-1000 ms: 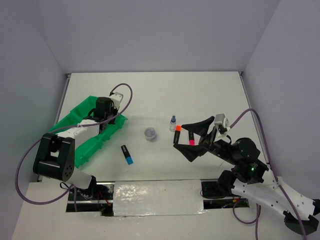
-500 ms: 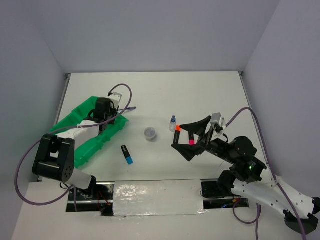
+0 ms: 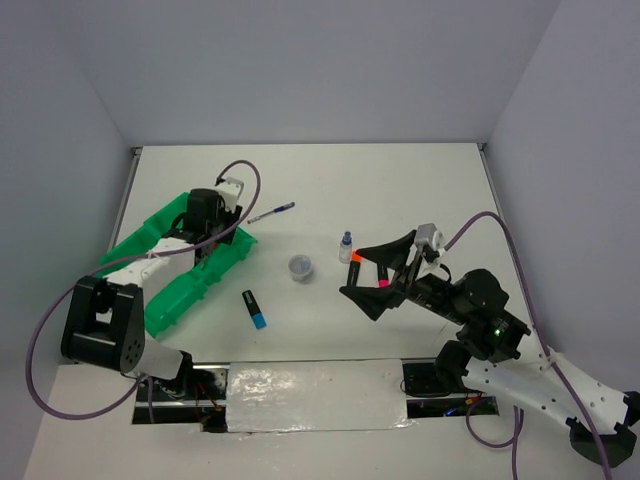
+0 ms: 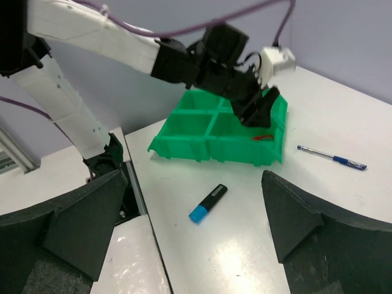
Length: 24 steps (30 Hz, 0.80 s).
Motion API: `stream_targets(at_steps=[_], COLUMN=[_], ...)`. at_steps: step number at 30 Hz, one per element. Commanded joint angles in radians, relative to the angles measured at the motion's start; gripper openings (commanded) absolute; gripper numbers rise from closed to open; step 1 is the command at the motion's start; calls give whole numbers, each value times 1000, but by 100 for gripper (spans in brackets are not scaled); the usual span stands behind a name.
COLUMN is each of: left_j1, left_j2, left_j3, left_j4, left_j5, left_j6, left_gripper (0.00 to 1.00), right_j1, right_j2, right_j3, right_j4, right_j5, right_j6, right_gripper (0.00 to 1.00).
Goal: Sort the stationery into containers
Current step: Pick up the pen from the center of the board.
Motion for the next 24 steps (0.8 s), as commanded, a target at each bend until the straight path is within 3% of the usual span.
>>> stream_targets(at_steps=[1,5,13,17,24], left_j1=[-1,-1,-3,-29,-41], left_j2=[-106,-69,292,471,601], left_j3=[107,207,489,587,655], left_j4=[7,-14,-90,-137,-193], left_j5=[122,303,492,522,571], left_j6=[-26,-2,-2,47,86], left_gripper=[64,78,71,69,66], right_j1=[-4,-4,-4,-6,-4], right_j2=[-1,-9,-35,-36,-3], right_j3=[41,46,50,58,49], right_j4=[2,-5,-62,-116,-107], right_j5=[-5,7,22,36,21], right_j6=[-21,-24,-36,-52,-58], right_gripper=[100,100,100,100,100])
